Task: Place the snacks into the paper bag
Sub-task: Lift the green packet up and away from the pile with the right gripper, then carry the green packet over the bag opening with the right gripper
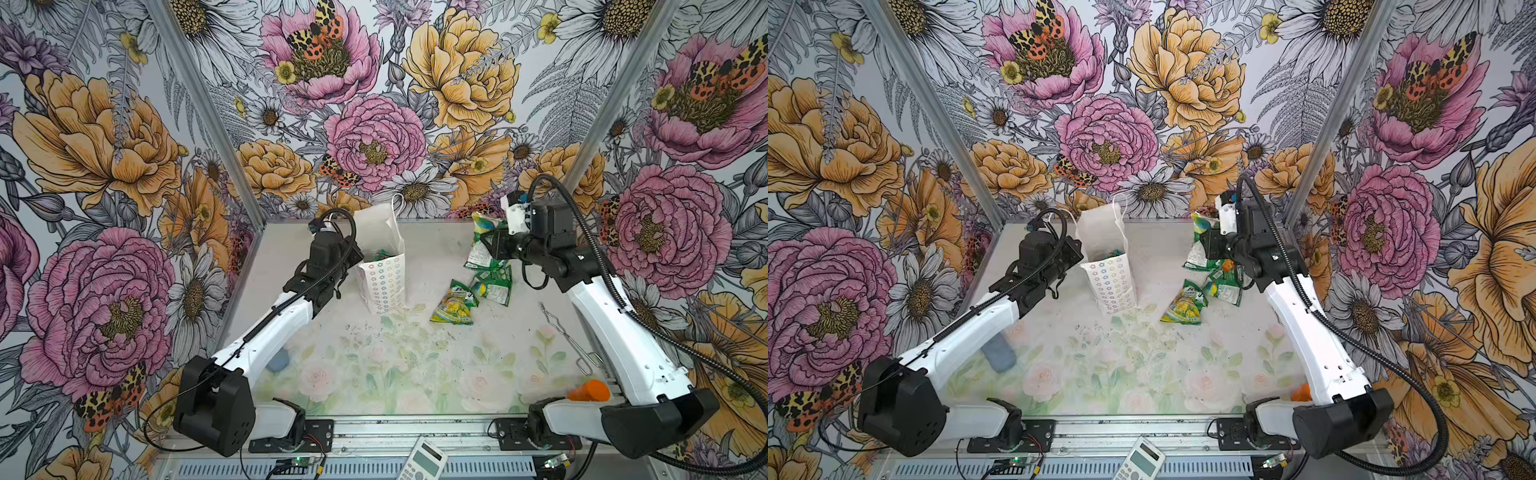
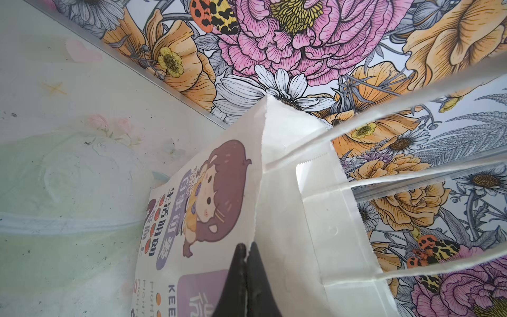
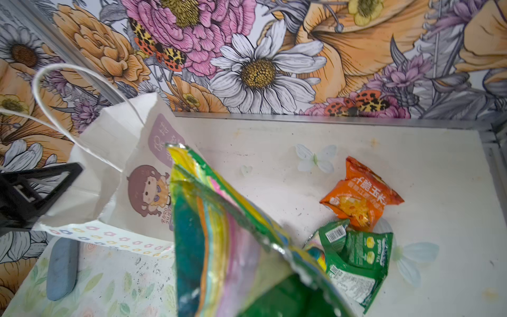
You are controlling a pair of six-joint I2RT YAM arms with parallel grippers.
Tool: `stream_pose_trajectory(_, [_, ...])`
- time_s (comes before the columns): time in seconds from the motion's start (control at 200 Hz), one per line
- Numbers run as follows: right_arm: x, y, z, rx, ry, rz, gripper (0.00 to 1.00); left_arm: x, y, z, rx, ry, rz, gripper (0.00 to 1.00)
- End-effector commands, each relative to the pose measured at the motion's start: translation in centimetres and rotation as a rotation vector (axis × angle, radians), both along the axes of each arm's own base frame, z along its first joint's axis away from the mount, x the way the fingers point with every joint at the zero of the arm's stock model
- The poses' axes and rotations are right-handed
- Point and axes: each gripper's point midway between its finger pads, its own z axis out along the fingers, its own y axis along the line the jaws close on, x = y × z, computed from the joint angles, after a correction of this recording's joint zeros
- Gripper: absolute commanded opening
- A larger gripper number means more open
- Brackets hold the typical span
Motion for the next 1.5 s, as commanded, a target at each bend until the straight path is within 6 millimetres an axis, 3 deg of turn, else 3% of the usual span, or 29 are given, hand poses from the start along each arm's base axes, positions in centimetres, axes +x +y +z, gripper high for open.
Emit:
stream_pose_trajectory(0.0, [1.0, 2.6, 4.6, 0.009, -0.16, 0.094, 0.2, 0.0, -0.6, 1.5, -0.008, -0.03, -0.015, 0.0])
stream_pose_trajectory(0.23, [2.2, 7.6, 8.4, -0.019, -0.297, 0.232, 0.19, 0.0, -0.5, 1.6, -0.005, -0.027, -0.002, 0.0])
stream_pose_trajectory(0.425, [3.5, 10.7, 10.4, -0.039, -0.383, 0.279, 0.18, 0.1, -0.8, 1.7, -0.011, -0.032, -0.014, 0.0])
stream_pose_trajectory(0.731, [3.6, 15.9, 13.3, -0.025, -0.537, 0.384, 0.18, 0.0, -0.9, 1.8, -0.014, -0.035, -0.019, 0.0])
stream_pose_trajectory(1.116, [4.8, 21.9, 13.4, 0.054, -0.636, 0.474, 0.17, 0.1, -1.1, 1.7, -0.019, -0.039, -0.026, 0.0])
stream_pose_trajectory(1.496, [5.8, 26.1, 10.3, 0.073, -0.609, 0.541, 0.16, 0.0, -1.1, 1.7, -0.022, -0.042, -0.026, 0.0])
